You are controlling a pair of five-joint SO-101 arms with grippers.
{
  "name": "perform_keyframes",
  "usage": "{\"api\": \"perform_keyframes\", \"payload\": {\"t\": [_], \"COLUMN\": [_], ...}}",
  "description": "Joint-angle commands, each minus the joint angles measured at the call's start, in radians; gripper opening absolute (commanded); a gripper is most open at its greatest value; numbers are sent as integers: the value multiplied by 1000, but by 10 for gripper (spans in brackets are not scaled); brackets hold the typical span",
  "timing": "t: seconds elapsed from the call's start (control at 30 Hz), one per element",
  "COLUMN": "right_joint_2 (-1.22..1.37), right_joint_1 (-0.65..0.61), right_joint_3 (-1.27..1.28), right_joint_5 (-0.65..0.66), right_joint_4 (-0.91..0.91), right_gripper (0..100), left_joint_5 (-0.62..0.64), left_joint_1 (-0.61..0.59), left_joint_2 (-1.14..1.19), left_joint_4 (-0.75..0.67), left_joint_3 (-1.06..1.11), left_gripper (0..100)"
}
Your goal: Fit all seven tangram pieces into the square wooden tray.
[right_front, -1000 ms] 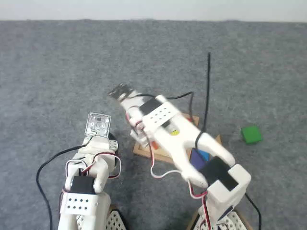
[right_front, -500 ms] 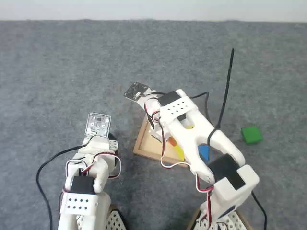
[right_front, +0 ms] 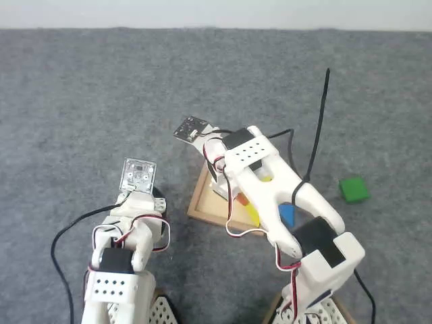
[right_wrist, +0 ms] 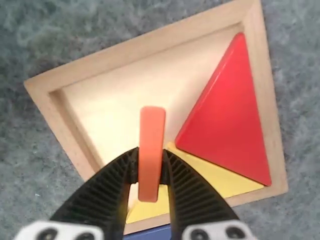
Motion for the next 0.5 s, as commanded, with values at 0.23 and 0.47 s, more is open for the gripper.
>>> {"api": "perform_keyframes", "payload": {"t": [0.23,0.47], "right_joint_2": [-76,-76], "right_joint_1": [8,8], "right_joint_3": [-9,-11], "right_joint_5": [-72,-218], "right_joint_4": [-28,-41], "right_gripper": [8,8], "left_joint_5": [5,5], "left_joint_1": [-5,-5], "left_joint_2": [-12,-12], "left_joint_4": [2,2], "left_joint_3": [-8,-8], "left_gripper": [15,15]}}
